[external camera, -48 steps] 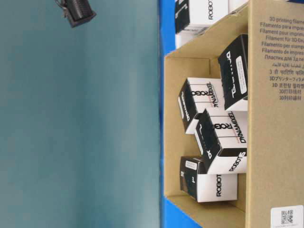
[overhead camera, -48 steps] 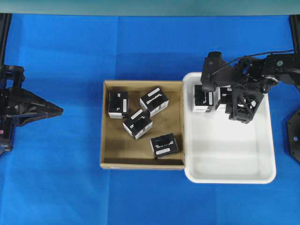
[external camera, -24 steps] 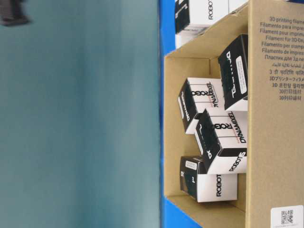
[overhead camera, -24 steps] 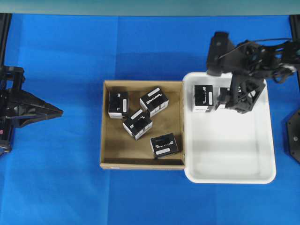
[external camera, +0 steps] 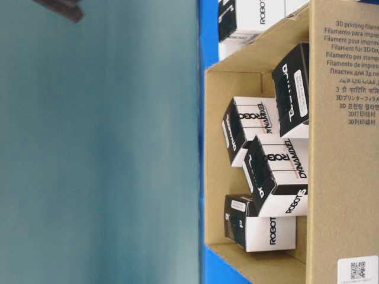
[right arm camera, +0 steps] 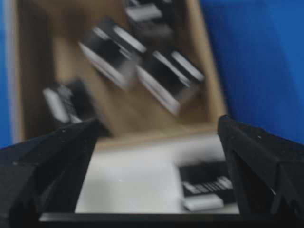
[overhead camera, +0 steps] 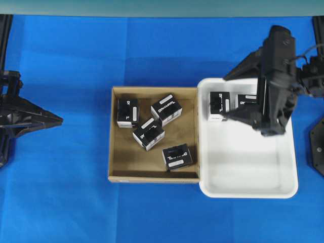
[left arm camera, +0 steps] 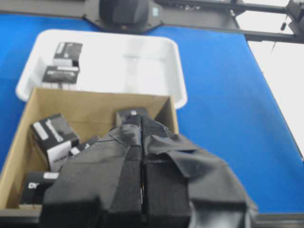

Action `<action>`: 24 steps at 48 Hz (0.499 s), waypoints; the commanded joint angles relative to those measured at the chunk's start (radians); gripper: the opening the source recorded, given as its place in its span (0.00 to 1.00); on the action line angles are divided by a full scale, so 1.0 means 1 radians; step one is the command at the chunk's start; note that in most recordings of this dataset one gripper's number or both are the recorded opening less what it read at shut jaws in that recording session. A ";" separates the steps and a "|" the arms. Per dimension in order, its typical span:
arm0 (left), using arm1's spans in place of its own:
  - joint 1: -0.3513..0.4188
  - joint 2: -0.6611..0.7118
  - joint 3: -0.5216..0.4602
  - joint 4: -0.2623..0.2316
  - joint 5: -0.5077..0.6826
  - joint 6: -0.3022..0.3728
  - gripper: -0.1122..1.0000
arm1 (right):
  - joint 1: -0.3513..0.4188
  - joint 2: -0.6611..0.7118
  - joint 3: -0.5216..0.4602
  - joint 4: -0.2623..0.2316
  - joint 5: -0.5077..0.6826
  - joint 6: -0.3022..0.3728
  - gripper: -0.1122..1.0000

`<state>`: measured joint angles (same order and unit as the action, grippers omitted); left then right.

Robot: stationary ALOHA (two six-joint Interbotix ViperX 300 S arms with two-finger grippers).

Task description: Pick a box that is randomly placed inside the cardboard box.

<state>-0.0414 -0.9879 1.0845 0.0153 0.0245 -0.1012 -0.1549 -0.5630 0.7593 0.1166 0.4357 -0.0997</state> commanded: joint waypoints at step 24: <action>-0.011 -0.011 -0.029 0.002 -0.011 0.003 0.04 | 0.190 -0.009 0.008 0.000 -0.353 0.141 0.99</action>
<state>-0.0506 -0.9971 1.0830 0.0138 0.0245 -0.0966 0.0245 -0.5722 0.7716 0.1181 0.1304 0.0445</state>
